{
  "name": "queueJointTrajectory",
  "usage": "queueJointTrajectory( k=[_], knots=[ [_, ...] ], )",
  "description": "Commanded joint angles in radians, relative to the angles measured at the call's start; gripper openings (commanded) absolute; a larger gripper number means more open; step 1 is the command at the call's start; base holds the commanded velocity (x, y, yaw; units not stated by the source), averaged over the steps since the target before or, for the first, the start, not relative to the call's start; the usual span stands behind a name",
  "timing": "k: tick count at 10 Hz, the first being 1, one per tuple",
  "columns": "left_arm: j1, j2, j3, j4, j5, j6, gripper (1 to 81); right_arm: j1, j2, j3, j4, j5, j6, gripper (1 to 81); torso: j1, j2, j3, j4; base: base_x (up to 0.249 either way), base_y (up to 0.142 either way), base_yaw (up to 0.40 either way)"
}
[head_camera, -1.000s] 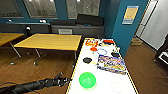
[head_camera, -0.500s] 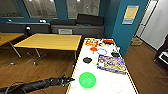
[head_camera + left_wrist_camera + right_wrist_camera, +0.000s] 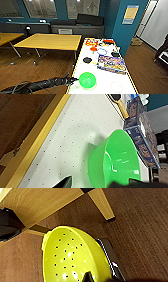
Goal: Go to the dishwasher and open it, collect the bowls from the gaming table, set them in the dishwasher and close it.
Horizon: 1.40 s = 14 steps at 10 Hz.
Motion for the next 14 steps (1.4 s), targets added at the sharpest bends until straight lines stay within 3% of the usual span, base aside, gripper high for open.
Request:
queueJointTrajectory(
  k=[1,4,5,9,14],
  knots=[
    [-0.152,0.054,-0.072,0.027,0.049,-0.003,81.1,0.027,-0.057,0.002,-0.021,-0.026,0.004,1.0,0.0,0.0,0.0,0.0,0.0,0.0,0.0],
    [-0.152,0.111,-0.139,0.011,0.087,-0.011,81.1,0.027,-0.049,-0.004,-0.021,-0.026,0.004,1.0,0.0,0.0,0.0,0.0,0.0,0.0,0.0],
    [-0.152,0.116,-0.16,0.013,0.091,-0.046,81.1,0.029,-0.048,-0.005,-0.021,-0.026,0.004,1.0,0.0,0.0,0.0,0.0,0.0,0.0,0.0],
    [-0.152,0.139,-0.209,0.029,0.098,-0.048,81.1,0.035,-0.042,-0.01,-0.021,-0.035,0.004,1.0,0.0,0.0,0.0,0.0,0.0,0.0,0.0],
    [-0.126,0.217,-0.292,0.105,0.134,-0.048,81.1,0.053,-0.025,-0.041,-0.021,-0.05,0.006,1.0,0.001,0.0,0.0,0.0,0.0,0.0,0.0]
  ],
)
